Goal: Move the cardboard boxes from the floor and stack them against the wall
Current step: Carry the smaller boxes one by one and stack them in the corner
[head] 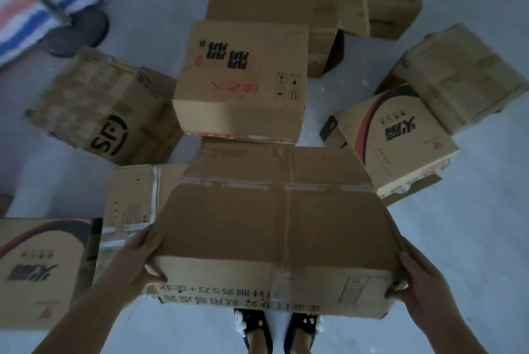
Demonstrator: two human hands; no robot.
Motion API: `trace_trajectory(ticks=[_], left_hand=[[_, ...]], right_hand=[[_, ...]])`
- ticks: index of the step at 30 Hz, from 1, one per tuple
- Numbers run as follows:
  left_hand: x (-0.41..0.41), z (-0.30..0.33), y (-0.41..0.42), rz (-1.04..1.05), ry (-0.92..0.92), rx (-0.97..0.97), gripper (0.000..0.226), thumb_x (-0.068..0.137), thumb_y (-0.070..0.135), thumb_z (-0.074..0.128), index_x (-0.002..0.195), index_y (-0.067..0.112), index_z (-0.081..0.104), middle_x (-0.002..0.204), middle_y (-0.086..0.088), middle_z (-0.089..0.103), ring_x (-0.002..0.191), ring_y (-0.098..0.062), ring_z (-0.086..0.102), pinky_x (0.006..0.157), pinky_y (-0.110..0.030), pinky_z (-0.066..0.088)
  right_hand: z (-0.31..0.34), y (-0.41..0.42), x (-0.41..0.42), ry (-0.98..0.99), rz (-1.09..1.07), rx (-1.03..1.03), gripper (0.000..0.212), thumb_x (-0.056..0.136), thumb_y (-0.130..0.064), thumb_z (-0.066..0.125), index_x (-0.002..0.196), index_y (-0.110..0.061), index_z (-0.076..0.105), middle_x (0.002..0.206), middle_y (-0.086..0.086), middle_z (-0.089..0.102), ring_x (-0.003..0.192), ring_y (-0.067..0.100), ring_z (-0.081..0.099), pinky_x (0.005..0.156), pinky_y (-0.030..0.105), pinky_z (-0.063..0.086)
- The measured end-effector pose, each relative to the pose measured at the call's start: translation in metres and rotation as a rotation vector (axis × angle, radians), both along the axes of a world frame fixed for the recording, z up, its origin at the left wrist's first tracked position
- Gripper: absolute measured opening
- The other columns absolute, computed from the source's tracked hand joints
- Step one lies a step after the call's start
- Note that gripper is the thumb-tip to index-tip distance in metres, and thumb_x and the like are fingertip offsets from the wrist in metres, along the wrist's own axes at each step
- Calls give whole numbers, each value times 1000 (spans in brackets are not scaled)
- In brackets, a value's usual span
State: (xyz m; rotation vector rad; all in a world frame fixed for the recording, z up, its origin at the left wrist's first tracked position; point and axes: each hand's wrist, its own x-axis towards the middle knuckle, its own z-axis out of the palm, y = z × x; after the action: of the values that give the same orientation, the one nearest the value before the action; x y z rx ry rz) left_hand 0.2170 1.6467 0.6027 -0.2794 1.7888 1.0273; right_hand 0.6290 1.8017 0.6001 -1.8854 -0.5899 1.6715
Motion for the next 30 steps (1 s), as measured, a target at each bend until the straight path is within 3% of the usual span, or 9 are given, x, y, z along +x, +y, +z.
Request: trace_trajectory(ticks=[3, 6, 9, 12, 16, 22, 24, 27, 30], left_hand=[[9, 61, -23, 68, 14, 29, 47, 97, 11, 45, 144, 12, 35, 143, -5, 41, 125, -34, 39, 80, -68, 44], [25, 107, -46, 165, 31, 119, 48, 97, 10, 45, 144, 16, 36, 136, 0, 44, 130, -32, 36, 86, -67, 41], [45, 141, -70, 226, 52, 205, 47, 98, 10, 44, 143, 21, 36, 133, 2, 43, 120, -26, 40, 84, -62, 44], [68, 163, -94, 319, 119, 264, 45, 98, 11, 45, 141, 21, 39, 138, 1, 43, 125, -28, 40, 83, -61, 45], [111, 191, -130, 401, 245, 301, 42, 97, 11, 45, 138, 24, 43, 135, 4, 46, 124, -28, 42, 70, -55, 54], [183, 221, -191, 616, 357, 318, 41, 96, 15, 48, 137, 22, 47, 136, 2, 49, 117, -28, 51, 76, -52, 51], [203, 231, -211, 669, 416, 323, 41, 96, 15, 50, 136, 21, 49, 130, 2, 54, 108, -22, 55, 74, -50, 52], [226, 245, -242, 777, 479, 328, 40, 95, 14, 50, 135, 20, 49, 118, 7, 59, 102, -17, 56, 77, -51, 52], [250, 255, -274, 889, 525, 330, 39, 96, 15, 49, 135, 20, 49, 119, 5, 59, 104, -17, 56, 78, -52, 51]], right_hand=[[60, -7, 0, -19, 35, 34, 36, 100, -10, 40, 133, -15, 53, 118, 0, 61, 87, 17, 60, 38, 23, 48], [111, -5, -5, -24, 63, 121, 37, 100, -11, 41, 135, -14, 51, 125, 4, 58, 92, 22, 59, 37, 20, 46], [144, -2, -5, -7, 112, 189, 38, 99, -11, 43, 137, -14, 50, 123, 4, 58, 92, 19, 58, 39, 19, 47], [168, 5, -6, 27, 231, 273, 40, 98, -11, 46, 137, -19, 50, 117, -6, 59, 92, 13, 56, 43, 20, 50], [188, 13, -1, 108, 334, 331, 42, 98, -11, 45, 139, -20, 47, 130, 0, 52, 103, 22, 54, 51, 26, 54], [214, 12, -2, 179, 491, 364, 37, 100, -15, 42, 134, -28, 49, 113, -2, 51, 87, 20, 52, 74, 47, 47], [221, 8, -5, 185, 547, 362, 37, 100, -22, 44, 136, -29, 48, 123, -3, 46, 99, 26, 52, 91, 54, 47], [234, -4, -23, 207, 734, 388, 30, 95, -41, 50, 124, -39, 55, 135, 5, 52, 113, 38, 55, 94, 59, 46], [247, -22, -57, 241, 795, 302, 38, 100, -21, 44, 138, -16, 47, 138, 9, 48, 116, 37, 52, 90, 50, 48]])
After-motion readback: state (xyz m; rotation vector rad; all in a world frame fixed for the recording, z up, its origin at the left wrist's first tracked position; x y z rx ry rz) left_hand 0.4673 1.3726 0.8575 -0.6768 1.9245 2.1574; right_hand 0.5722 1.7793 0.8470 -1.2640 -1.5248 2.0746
